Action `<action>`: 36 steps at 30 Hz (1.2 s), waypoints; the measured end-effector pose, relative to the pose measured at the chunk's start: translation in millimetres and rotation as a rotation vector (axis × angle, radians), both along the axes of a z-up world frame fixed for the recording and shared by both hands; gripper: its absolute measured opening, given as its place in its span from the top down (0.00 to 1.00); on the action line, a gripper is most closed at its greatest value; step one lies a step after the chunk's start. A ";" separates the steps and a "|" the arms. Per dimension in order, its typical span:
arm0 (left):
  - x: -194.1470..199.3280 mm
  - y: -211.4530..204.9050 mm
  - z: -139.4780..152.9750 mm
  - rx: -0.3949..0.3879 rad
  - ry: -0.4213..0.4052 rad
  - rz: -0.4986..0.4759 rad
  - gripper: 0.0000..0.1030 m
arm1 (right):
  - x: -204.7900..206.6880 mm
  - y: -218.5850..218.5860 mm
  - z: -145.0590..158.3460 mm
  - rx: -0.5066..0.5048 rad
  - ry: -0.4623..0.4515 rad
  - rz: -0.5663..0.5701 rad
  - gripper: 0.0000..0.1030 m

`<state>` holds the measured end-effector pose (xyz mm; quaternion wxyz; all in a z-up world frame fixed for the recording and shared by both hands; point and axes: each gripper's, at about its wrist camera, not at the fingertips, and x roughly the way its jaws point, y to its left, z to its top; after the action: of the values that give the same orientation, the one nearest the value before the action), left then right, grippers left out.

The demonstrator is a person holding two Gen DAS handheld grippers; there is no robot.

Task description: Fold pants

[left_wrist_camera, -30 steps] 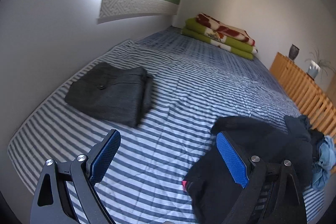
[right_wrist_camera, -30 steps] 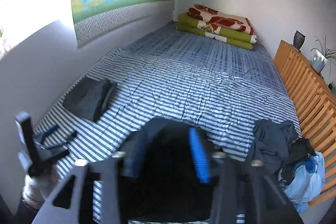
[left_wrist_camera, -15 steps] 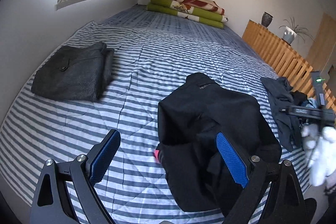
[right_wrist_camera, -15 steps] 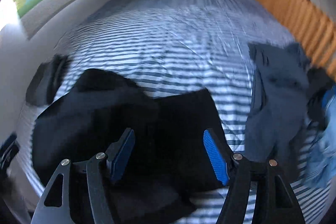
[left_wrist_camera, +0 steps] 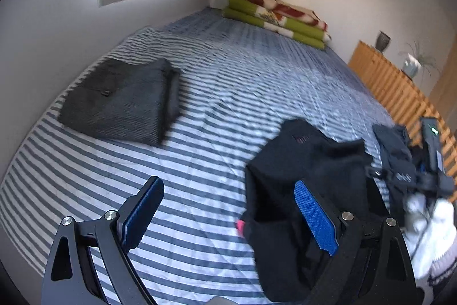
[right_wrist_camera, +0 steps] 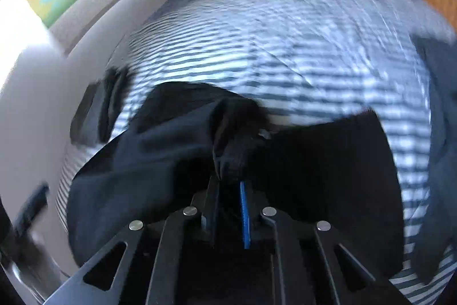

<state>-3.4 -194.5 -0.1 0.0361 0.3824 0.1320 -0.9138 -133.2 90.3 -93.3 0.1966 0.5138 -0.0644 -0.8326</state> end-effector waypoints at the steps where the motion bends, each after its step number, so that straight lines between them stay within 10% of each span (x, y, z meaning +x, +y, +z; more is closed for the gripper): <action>1: 1.4 -6.6 2.1 0.001 0.005 0.018 0.08 | 6.4 -6.5 9.1 -0.003 0.018 0.006 0.91; 9: 35.9 -116.1 42.6 0.025 0.131 0.274 0.08 | 78.6 -128.0 81.3 -0.218 0.123 0.248 0.91; 18: 57.9 -200.1 23.1 0.080 0.102 0.439 0.08 | 144.7 -284.6 24.0 -0.248 -0.122 0.534 0.81; 24: 48.3 -181.2 7.5 0.163 0.074 0.249 0.08 | 149.9 -197.7 53.9 -0.342 -0.067 0.482 0.56; 30: 9.4 -153.9 -43.1 0.162 -0.089 0.158 0.03 | 103.7 -57.8 75.4 -0.146 0.092 0.169 0.40; 36: -25.5 -134.2 -115.3 0.304 -0.258 0.083 0.05 | 47.9 32.9 34.7 -0.032 0.021 -0.102 0.37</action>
<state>-29.0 -328.7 -115.4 0.0322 0.4915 0.2786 -0.8245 -85.3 123.2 -58.6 0.1627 0.4980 -0.1017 -0.8457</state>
